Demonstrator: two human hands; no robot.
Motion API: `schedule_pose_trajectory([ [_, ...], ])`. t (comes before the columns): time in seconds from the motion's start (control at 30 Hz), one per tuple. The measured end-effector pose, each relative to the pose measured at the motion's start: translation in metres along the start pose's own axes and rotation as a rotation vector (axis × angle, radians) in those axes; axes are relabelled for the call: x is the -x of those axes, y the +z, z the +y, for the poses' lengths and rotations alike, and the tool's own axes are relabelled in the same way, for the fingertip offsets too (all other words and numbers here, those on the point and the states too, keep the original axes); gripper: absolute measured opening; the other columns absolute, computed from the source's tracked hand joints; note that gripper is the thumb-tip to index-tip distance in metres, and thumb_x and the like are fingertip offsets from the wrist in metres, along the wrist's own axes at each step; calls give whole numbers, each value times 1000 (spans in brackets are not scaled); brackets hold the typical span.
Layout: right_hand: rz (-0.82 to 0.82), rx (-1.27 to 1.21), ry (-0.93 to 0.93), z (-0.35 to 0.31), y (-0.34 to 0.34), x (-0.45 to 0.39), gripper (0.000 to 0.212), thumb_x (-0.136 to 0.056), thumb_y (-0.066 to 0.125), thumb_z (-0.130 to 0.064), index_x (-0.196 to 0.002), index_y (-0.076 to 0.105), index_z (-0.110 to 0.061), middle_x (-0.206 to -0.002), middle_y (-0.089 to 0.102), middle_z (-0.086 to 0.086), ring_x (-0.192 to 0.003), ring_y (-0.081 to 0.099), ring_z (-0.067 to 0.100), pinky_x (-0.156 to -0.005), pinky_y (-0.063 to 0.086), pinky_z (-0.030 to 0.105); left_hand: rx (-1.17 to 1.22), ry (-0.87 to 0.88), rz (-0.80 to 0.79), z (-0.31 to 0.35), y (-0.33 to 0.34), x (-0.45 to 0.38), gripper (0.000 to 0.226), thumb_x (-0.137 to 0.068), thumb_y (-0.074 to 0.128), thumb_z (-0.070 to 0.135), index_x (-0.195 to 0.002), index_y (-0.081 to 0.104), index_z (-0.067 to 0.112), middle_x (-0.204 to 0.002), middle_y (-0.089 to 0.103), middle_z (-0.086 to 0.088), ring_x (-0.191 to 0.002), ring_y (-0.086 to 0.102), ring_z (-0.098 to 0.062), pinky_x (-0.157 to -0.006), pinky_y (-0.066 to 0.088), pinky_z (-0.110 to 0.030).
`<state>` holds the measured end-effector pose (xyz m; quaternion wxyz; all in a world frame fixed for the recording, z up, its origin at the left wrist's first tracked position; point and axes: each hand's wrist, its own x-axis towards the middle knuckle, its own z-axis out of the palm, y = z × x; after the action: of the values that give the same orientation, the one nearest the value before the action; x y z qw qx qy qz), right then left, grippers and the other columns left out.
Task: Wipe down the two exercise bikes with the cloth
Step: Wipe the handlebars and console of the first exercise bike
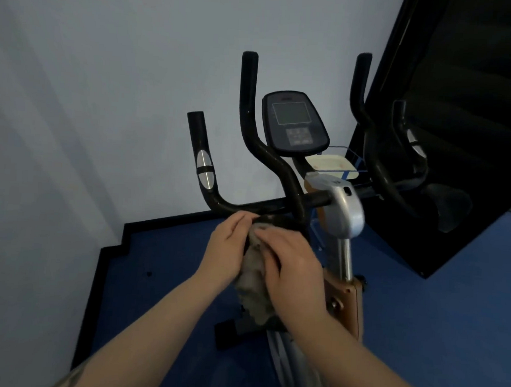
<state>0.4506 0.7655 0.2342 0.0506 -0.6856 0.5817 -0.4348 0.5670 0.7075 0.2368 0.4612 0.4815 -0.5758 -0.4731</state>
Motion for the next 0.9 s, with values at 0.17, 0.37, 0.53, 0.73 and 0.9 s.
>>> schedule_pose_trajectory([
  [0.17, -19, 7, 60, -13, 0, 5, 31, -90, 64, -8, -121, 68, -10, -123, 65, 4, -118, 58, 17, -101, 47, 30, 70, -25, -86, 3, -9, 4, 31, -104, 40, 16, -99, 71, 19, -95, 74, 7, -92, 67, -4, -76, 48, -12],
  [0.37, -123, 19, 54, -16, -4, 20, 45, -93, 62, -27, -137, 54, -17, -141, 51, -6, -133, 42, 6, -112, 31, 19, 110, -64, -132, 4, -14, 6, 30, -103, 42, 21, -100, 70, 30, -97, 74, 15, -94, 66, 1, -76, 48, -10],
  [0.53, -48, -72, 189, -22, -3, 43, 43, -90, 65, -8, -131, 59, -21, -134, 55, -12, -128, 47, 1, -110, 35, 19, 148, -113, -148, 3, -10, 12, 26, -102, 43, 30, -111, 68, 32, -103, 73, 14, -99, 65, -1, -84, 50, -16],
  [0.73, 69, 159, 34, -18, -7, 8, 37, -78, 68, 4, -114, 70, -5, -116, 69, 9, -110, 64, 22, -99, 49, 35, 119, -24, -140, -5, 4, 19, 24, -103, 43, 31, -117, 61, 38, -111, 67, 20, -106, 60, 2, -88, 44, -16],
  [0.9, 9, 315, 16, -12, 9, 14, 44, -78, 72, -3, -122, 66, -5, -125, 64, 10, -121, 58, 24, -103, 46, 42, 97, 21, -82, -8, 10, 24, 29, -106, 34, 32, -121, 58, 38, -121, 63, 15, -113, 56, 1, -102, 40, -25],
])
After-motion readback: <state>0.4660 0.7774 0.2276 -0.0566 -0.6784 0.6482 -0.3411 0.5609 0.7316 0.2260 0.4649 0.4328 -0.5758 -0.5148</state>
